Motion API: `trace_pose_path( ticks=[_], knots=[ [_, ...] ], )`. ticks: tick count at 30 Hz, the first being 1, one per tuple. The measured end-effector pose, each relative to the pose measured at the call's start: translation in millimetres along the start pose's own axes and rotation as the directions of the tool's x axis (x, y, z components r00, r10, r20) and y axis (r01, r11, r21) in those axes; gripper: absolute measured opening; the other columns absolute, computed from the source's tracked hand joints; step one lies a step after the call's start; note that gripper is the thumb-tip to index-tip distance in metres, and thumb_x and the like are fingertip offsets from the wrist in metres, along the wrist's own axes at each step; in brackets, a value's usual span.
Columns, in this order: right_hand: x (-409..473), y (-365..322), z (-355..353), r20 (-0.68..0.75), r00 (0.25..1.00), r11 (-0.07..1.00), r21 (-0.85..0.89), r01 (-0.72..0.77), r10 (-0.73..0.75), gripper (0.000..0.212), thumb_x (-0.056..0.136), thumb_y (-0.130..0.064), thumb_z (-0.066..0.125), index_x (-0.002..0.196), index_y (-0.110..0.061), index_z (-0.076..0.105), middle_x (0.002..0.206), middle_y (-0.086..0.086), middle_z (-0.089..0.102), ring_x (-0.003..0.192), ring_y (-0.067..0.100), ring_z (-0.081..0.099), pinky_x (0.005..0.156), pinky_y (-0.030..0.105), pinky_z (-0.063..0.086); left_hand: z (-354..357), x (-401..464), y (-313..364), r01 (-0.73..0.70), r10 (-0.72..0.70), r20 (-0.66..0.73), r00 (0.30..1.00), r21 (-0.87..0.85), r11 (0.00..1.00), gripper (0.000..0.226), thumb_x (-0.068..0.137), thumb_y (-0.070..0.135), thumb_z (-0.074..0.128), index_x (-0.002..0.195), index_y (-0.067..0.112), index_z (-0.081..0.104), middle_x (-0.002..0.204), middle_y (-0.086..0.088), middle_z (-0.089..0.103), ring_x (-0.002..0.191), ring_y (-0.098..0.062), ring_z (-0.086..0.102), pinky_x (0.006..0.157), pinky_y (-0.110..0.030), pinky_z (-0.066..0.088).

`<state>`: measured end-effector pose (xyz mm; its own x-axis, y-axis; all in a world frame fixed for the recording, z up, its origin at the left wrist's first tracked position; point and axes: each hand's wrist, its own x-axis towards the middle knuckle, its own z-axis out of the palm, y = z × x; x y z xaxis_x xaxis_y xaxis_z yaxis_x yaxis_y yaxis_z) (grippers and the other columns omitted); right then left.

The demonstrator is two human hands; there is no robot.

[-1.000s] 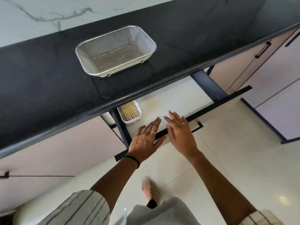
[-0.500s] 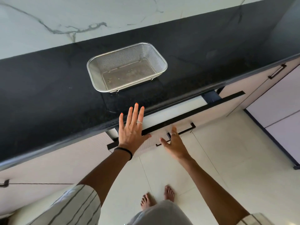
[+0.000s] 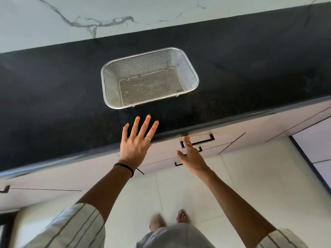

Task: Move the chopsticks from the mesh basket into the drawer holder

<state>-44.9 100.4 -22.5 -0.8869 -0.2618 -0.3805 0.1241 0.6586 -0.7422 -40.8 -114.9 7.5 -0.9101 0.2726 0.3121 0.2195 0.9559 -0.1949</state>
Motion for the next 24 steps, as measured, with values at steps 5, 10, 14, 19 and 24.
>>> trace_pose_path(
  ticks=[5,10,14,19,24],
  knots=[
    [16,0,0,-0.051,0.996,0.996,-0.061,0.064,-0.067,0.07,0.098,-0.015,0.047,0.152,-0.015,0.003,0.162,0.01,0.001,0.146,0.024,0.022,0.094,0.003,0.019,4,0,2,0.033,-0.03,-0.091,0.995,0.028,0.999,0.086,0.073,-0.006,0.074,0.147,0.022,0.043,0.151,-0.008,0.044,0.133,-0.037,0.048,0.102,-0.056,0.043],
    [9,-4,-12,-0.028,0.999,0.993,-0.114,0.036,-0.04,0.065,0.098,-0.019,0.049,0.151,-0.012,0.012,0.157,0.014,0.023,0.135,0.027,0.044,0.098,0.022,0.041,-6,1,3,0.051,-0.046,0.086,0.995,-0.047,0.998,0.089,0.076,0.017,0.082,0.151,0.021,0.035,0.156,-0.009,0.036,0.141,-0.038,0.037,0.11,-0.058,0.034],
    [-5,-25,-51,-0.035,0.997,0.986,-0.158,0.06,-0.066,0.029,0.096,-0.014,0.05,0.121,-0.007,0.062,0.118,0.012,0.069,0.108,0.022,0.065,0.093,0.031,0.05,-29,-5,0,0.019,-0.01,0.057,0.998,-0.153,0.988,0.061,0.095,0.042,0.056,0.147,0.013,0.042,0.154,-0.008,0.038,0.138,-0.03,0.044,0.11,-0.049,0.036],
    [-32,-80,-88,0.079,0.948,0.947,-0.073,0.314,-0.308,0.019,0.092,-0.016,0.055,0.098,-0.018,0.072,0.092,-0.005,0.076,0.089,0.007,0.071,0.086,0.025,0.056,-69,-11,-10,-0.148,0.121,-0.187,0.975,-0.134,0.98,0.044,0.098,0.034,0.044,0.134,0.012,0.058,0.143,-0.005,0.054,0.124,-0.023,0.059,0.099,-0.041,0.047],
    [-34,-151,-113,-0.104,0.838,0.843,-0.022,0.537,-0.536,0.052,0.092,0.009,0.039,0.126,-0.024,0.06,0.143,-0.012,0.049,0.124,-0.001,0.045,0.104,0.015,0.039,-127,24,-40,-0.03,-0.001,-0.321,0.947,-0.094,0.995,0.043,0.1,0.034,0.043,0.134,0.012,0.057,0.144,-0.005,0.053,0.124,-0.024,0.058,0.098,-0.042,0.045]
  ],
)
